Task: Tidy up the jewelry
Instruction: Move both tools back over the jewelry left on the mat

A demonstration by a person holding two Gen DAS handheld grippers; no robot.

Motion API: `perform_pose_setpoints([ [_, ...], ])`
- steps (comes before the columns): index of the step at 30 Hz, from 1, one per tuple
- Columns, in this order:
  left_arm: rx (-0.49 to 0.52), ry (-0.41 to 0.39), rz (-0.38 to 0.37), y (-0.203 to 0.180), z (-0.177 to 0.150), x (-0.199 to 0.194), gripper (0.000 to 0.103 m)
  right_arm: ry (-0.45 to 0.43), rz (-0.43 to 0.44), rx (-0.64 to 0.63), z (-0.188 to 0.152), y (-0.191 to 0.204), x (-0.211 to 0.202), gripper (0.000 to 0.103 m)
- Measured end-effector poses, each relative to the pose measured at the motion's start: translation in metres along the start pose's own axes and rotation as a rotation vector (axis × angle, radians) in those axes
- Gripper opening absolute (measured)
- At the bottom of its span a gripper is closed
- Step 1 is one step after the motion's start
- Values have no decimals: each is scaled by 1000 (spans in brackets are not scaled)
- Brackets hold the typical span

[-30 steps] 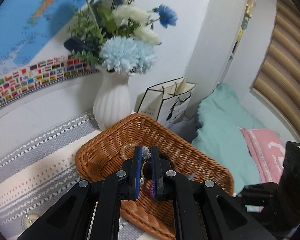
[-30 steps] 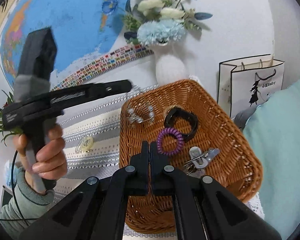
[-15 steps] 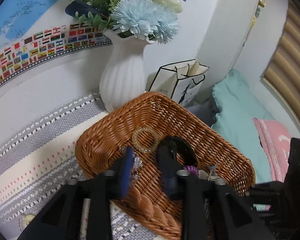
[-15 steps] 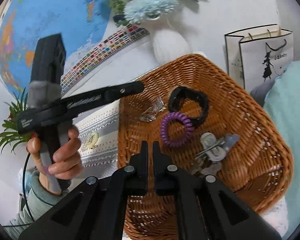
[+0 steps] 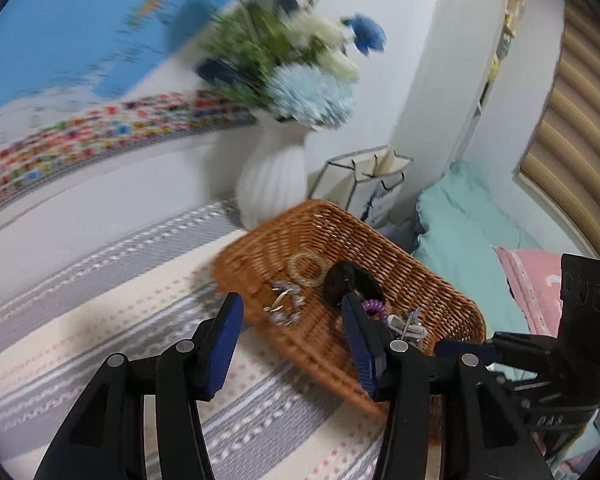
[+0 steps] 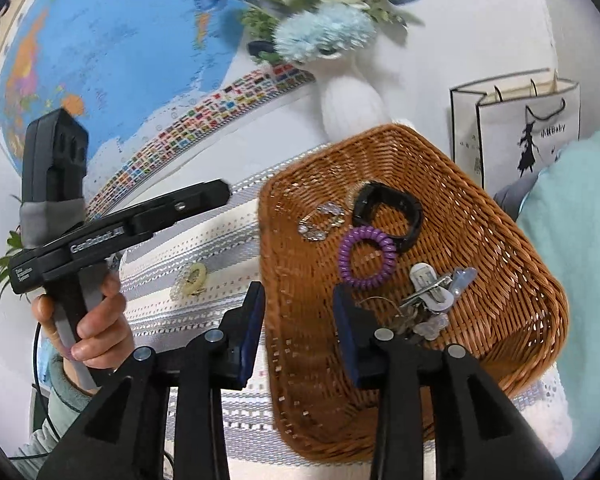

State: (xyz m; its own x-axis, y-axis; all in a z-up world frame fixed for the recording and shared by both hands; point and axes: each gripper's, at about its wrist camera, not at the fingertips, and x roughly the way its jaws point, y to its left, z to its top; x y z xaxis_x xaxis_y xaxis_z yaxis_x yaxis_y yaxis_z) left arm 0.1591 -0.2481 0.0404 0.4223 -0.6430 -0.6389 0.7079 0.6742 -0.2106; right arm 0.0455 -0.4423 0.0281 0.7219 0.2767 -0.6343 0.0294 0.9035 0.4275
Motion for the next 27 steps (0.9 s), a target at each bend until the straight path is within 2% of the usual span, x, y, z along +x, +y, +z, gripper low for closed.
perform_pose_setpoints([
  [2, -19, -30, 25, 12, -5, -22, 53, -10, -2, -26, 0, 12, -7, 41],
  [5, -38, -73, 72, 30, -12, -53, 63, -32, 8, -67, -1, 31, -16, 49],
  [7, -59, -128, 92, 45, -21, -80, 69, -44, 20, -95, -3, 46, -20, 53],
  [9, -82, -167, 111, 60, -30, -101, 75, -50, 31, -126, -5, 64, -21, 66],
  [11, -99, -187, 132, 71, -38, -115, 76, -58, 40, -154, -7, 80, -20, 73],
  [15, -126, -202, 206, 97, -59, -136, 76, -39, 51, -199, -11, 106, -9, 73],
  [19, -164, -177, 205, 121, -75, -139, 76, 1, 66, -218, -14, 126, 10, 73],
  [27, -192, -115, 265, 154, -98, -123, 76, 48, 13, -289, -20, 159, 49, 73],
])
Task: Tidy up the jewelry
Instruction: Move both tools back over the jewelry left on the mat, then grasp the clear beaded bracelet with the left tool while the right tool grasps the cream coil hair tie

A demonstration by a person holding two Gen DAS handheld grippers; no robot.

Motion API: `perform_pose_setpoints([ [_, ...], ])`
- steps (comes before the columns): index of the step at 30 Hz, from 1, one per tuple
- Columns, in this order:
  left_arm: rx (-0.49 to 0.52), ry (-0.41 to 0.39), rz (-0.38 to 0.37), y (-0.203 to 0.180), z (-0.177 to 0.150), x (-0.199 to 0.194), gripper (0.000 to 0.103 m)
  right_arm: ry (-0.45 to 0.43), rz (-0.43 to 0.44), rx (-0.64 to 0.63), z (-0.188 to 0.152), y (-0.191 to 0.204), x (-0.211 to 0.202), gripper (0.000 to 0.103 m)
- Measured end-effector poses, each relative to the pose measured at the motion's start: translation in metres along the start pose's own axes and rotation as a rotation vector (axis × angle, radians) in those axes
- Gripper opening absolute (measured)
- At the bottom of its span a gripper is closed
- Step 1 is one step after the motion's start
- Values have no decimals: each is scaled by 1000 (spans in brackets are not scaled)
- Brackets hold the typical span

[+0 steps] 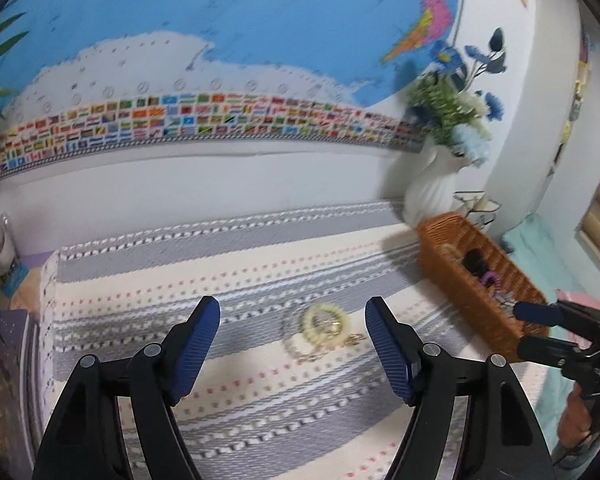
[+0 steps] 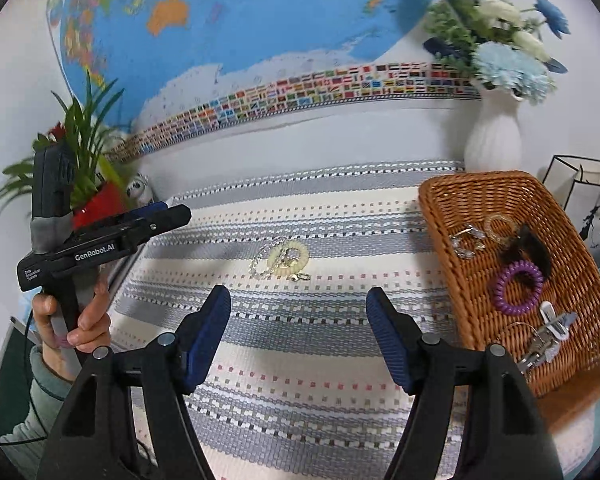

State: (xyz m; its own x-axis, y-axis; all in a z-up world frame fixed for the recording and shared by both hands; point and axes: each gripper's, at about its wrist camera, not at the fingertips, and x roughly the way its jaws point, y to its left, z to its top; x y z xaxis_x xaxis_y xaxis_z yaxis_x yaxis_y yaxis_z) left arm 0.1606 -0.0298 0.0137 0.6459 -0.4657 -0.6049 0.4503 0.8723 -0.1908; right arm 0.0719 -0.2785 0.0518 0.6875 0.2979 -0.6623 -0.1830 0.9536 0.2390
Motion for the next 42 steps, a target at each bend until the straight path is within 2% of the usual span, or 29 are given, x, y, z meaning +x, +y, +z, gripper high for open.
perform_pose_setpoints([
  [9, -25, 77, 2, 17, -2, 43, 76, 64, -17, 6, 21, -3, 50, 73],
  [16, -28, 159, 19, 24, -11, 81, 76, 166, -1, 46, 43, -23, 115, 64],
  [19, -1, 178, 30, 20, -16, 90, 75, 206, -8, 15, 50, -23, 143, 56],
  [21, 18, 194, 37, 17, -19, 96, 61, 224, -24, -19, 52, -21, 160, 53],
  [23, 35, 215, 47, 15, -22, 102, 55, 231, -26, -42, 53, -18, 173, 52],
  [25, 47, 227, 57, 13, -25, 107, 54, 229, -27, -53, 52, -17, 182, 51],
  [29, 57, 232, 51, 11, -26, 111, 51, 239, -8, -64, 45, -17, 196, 41],
  [36, 85, 244, 71, 1, -26, 122, 51, 253, 19, -65, 42, -15, 206, 40],
  [42, 121, 261, 113, -9, -29, 134, 51, 245, -37, -118, 39, -3, 211, 35],
])
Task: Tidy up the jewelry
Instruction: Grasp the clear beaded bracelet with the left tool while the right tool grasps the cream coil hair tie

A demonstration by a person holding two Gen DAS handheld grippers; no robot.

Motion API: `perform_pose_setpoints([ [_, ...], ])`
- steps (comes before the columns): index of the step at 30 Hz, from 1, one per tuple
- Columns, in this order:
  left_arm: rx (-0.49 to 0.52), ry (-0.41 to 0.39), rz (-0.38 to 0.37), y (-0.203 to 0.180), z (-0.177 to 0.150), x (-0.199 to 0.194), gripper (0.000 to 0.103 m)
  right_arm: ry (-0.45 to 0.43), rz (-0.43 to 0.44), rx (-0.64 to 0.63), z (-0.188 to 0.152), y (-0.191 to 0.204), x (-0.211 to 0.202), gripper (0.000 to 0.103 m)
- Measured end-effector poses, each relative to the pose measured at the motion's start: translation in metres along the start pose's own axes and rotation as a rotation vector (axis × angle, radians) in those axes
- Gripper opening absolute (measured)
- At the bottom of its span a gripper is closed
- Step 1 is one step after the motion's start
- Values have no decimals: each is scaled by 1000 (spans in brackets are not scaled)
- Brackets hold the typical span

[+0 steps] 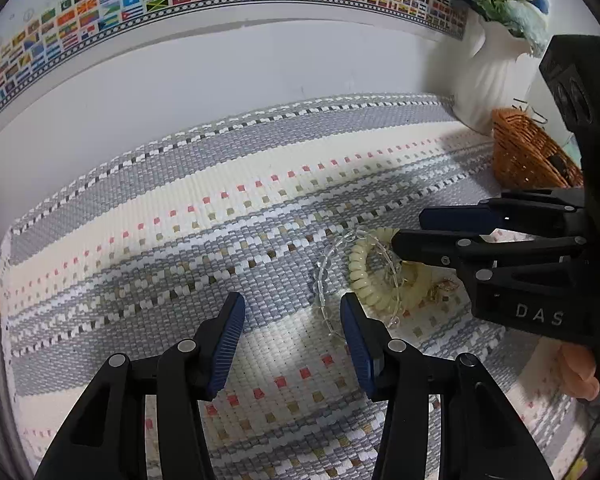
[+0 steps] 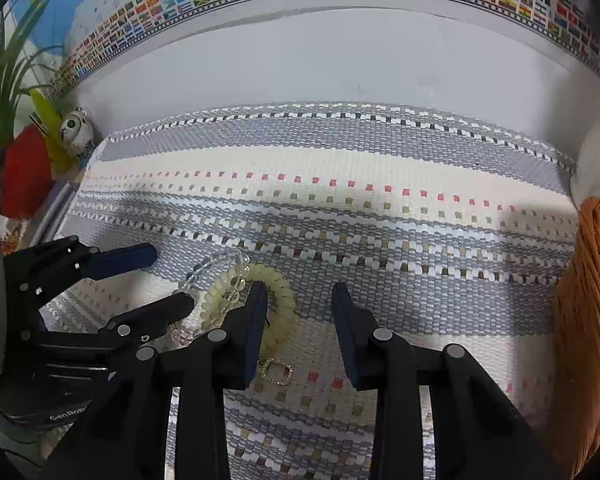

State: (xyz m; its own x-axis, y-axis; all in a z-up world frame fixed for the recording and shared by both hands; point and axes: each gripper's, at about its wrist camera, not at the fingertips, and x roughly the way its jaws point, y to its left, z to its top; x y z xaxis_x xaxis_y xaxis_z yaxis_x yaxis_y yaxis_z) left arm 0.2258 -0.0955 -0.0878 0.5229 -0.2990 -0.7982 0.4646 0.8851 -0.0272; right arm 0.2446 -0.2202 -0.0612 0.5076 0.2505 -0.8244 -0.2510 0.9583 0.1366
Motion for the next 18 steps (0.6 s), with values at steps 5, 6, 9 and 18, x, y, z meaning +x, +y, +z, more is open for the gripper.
perform_pose_setpoints([
  [5, 11, 3, 20, -4, 2, 3, 46, -12, -51, -53, -2, 11, 3, 22],
  [6, 8, 5, 26, -3, 2, 2, 40, -12, -52, -58, -2, 13, 3, 15],
  [9, -18, 13, 48, 6, 1, 0, 27, -14, -57, -55, -4, 10, 3, 14],
  [18, -73, 14, 71, 28, -5, -7, 26, -12, -43, 32, -5, -16, -1, 13],
])
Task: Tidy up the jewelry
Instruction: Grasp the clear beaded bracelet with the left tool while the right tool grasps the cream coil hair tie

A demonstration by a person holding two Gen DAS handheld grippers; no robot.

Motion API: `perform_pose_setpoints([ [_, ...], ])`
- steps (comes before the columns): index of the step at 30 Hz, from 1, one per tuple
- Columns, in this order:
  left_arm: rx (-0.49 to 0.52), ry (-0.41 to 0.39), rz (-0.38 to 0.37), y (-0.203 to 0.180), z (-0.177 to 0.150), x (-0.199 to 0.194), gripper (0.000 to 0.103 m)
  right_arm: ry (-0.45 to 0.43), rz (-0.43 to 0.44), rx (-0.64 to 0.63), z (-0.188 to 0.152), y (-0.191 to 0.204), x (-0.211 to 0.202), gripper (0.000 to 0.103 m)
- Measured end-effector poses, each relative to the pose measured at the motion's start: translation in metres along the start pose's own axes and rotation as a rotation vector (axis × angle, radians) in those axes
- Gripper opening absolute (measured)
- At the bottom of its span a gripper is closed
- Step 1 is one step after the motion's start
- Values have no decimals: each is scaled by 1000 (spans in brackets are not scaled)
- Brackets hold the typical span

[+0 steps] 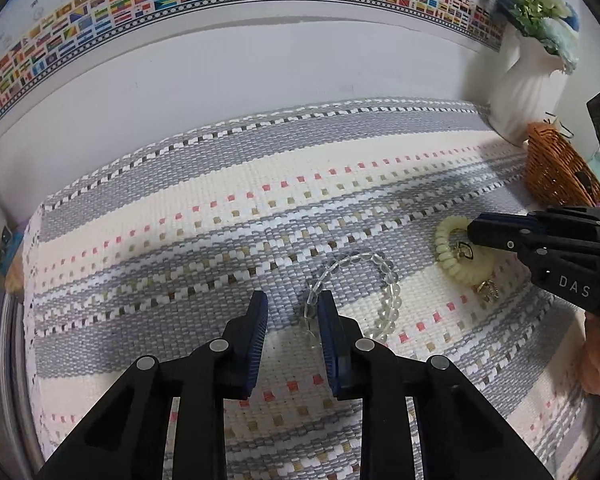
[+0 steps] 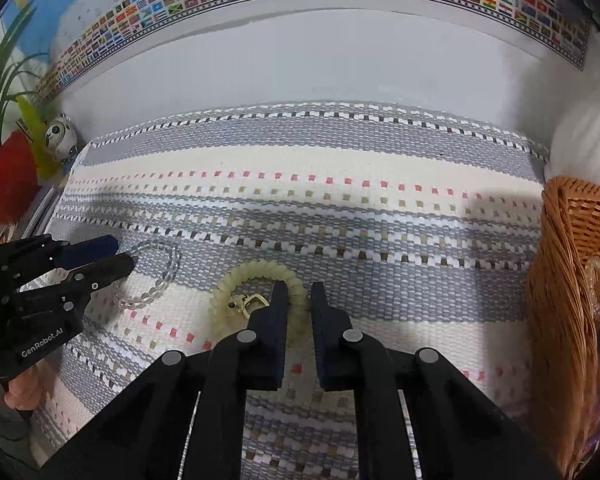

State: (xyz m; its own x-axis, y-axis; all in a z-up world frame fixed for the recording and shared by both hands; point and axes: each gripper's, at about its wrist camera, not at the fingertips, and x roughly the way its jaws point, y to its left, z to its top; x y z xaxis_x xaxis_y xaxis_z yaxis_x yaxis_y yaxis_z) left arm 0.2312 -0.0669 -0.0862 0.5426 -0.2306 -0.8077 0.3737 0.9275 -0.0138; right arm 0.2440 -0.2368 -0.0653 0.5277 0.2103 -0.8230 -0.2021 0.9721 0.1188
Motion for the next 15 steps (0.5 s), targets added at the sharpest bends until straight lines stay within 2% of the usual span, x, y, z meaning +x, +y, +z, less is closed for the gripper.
perform_pose_setpoints([
  [7, 41, -14, 4, -11, -5, -5, 27, -4, -27, -32, -2, 7, 1, 17],
  [11, 62, -27, 28, -17, -6, -5, 27, -23, -110, -108, -6, 24, 3, 17],
  [13, 67, -31, 26, -17, -7, -6, 24, -30, -141, -135, -7, 32, 5, 16],
  [15, 77, -35, 17, -20, -7, -7, 15, -34, -151, -147, -8, 34, 5, 14],
])
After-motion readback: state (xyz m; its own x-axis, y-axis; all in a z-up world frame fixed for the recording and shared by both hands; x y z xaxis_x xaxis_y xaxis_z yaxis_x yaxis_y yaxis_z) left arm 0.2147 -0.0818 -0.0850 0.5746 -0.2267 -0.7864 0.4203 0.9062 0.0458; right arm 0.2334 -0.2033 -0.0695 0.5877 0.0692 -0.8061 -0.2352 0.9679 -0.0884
